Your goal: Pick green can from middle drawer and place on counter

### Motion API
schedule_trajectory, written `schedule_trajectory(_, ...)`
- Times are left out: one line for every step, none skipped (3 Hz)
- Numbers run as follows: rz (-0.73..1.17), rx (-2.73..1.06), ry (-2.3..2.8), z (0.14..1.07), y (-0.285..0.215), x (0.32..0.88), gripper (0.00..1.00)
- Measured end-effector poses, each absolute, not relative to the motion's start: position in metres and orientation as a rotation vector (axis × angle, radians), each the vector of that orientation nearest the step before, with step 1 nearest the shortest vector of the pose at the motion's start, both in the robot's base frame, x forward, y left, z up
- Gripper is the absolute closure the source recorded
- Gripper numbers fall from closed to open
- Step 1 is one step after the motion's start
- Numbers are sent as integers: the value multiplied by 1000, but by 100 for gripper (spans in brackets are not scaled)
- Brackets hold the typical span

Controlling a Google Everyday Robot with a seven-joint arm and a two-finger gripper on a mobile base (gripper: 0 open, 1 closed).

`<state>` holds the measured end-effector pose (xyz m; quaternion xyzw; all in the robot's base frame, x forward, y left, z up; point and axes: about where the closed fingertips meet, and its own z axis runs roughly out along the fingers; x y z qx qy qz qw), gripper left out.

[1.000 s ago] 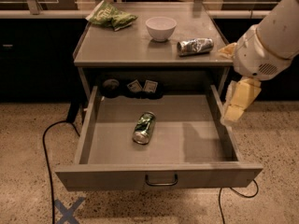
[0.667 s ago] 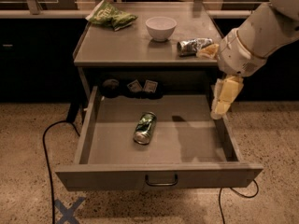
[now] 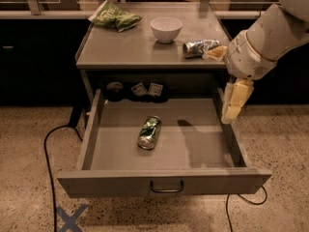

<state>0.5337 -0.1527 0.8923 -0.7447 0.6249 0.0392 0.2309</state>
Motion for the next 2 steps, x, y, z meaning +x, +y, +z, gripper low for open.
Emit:
schedule_trajectory(88,-2144,1591,888,-140,542,0)
schedule_trajectory(92,-2313,1321,871,-107,561,0)
